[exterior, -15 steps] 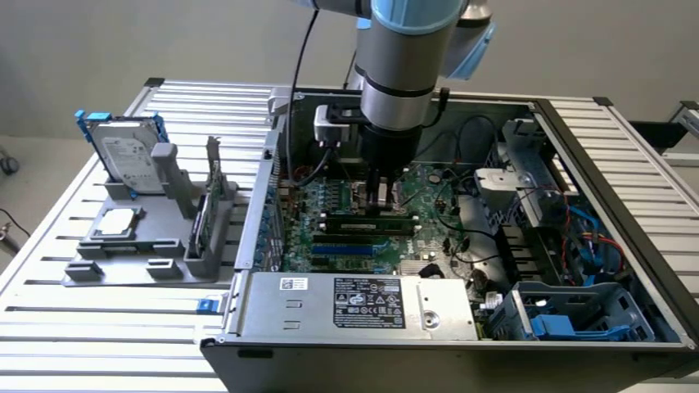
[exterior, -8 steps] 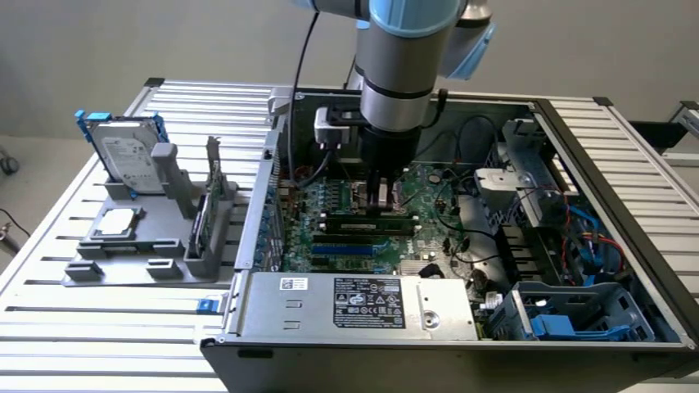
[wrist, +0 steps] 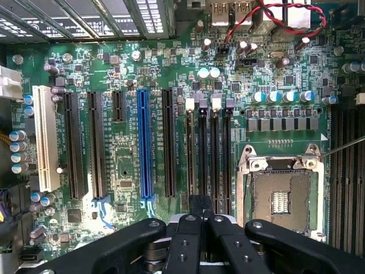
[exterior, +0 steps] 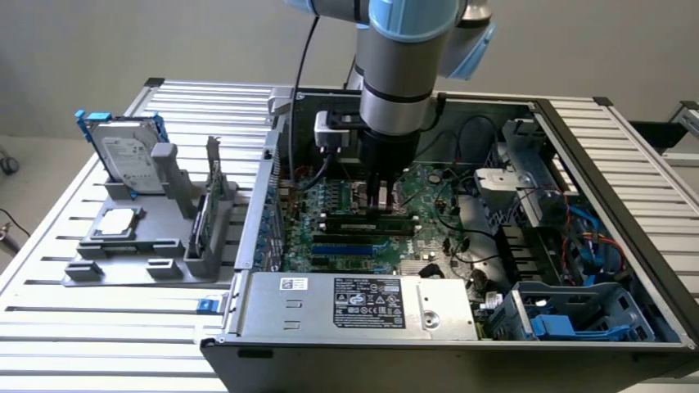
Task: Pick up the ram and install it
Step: 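Press down the ram until it locks into place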
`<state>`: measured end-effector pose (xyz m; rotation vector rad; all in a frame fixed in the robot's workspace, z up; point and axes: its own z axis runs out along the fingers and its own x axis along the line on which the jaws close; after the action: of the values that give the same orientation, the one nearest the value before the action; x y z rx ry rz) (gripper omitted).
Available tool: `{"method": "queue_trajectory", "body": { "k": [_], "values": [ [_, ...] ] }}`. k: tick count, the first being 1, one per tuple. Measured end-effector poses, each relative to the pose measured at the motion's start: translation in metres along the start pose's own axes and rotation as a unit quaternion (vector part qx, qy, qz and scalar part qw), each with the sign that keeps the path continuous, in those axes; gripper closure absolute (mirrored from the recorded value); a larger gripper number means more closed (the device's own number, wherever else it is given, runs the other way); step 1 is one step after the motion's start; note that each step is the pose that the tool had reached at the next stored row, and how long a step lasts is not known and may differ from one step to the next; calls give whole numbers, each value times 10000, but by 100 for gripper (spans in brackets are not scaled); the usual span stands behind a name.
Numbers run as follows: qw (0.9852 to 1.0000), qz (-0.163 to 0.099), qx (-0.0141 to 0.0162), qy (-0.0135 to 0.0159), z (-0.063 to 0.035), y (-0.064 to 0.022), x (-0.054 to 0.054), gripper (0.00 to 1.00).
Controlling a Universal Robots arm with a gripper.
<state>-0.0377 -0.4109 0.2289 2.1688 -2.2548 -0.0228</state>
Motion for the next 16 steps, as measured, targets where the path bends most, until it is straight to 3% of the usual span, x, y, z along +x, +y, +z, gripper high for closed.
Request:
{"method": "queue_trajectory", "body": {
  "k": [12, 14, 16],
  "values": [
    [10000, -29, 4, 4, 52, -1, -1, 89],
    [10000, -30, 11, -9, 13, -2, -6, 89],
    [10000, -30, 4, 3, -85, 2, -1, 89]
  ]
}}
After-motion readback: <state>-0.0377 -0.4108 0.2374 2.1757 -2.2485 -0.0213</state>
